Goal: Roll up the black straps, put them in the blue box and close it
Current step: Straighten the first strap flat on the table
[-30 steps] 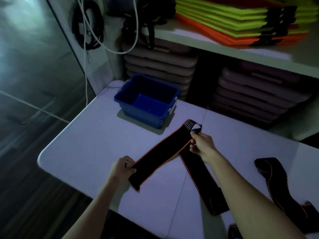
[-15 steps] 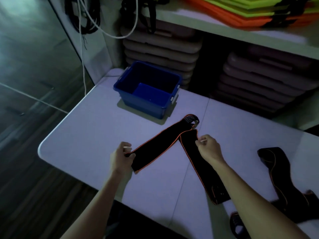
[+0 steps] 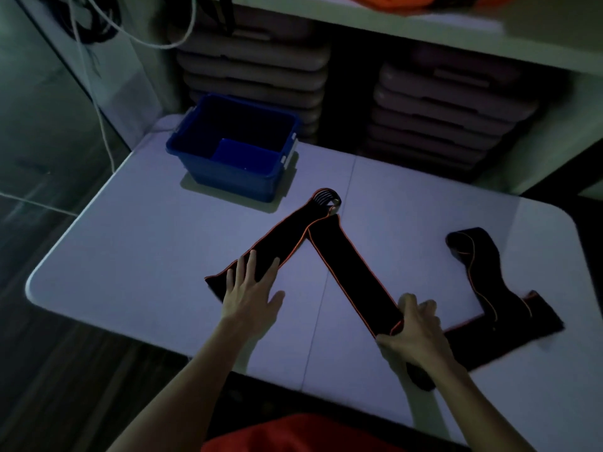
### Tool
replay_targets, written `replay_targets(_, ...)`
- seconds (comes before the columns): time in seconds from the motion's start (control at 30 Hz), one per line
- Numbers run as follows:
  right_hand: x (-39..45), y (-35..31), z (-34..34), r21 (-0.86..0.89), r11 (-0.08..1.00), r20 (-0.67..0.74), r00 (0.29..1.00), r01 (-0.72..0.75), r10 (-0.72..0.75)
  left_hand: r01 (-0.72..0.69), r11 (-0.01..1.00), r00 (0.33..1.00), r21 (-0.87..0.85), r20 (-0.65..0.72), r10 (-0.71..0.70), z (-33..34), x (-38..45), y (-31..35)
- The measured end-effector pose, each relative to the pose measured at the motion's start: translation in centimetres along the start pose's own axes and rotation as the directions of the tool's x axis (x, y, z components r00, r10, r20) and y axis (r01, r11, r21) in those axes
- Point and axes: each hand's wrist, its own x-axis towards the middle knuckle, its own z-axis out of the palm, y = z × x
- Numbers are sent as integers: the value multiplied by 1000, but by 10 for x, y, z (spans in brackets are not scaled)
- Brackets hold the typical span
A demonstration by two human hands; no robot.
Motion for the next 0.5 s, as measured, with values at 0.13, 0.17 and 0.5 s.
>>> replay_targets(0.13, 2, 14, -17, 130, 987, -93, 992, 91, -79, -35, 999, 999, 23, 18, 35, 1, -3, -2)
replay_targets(0.17, 3, 16, -22, 156, 980, -141, 985, 122, -100, -37, 999, 999, 26, 3, 37, -1, -2, -2)
replay_targets(0.5, -29, -14, -107, 258, 681, -553, 683, 685, -477, -409, 826, 912, -388, -201, 357, -58, 15, 106)
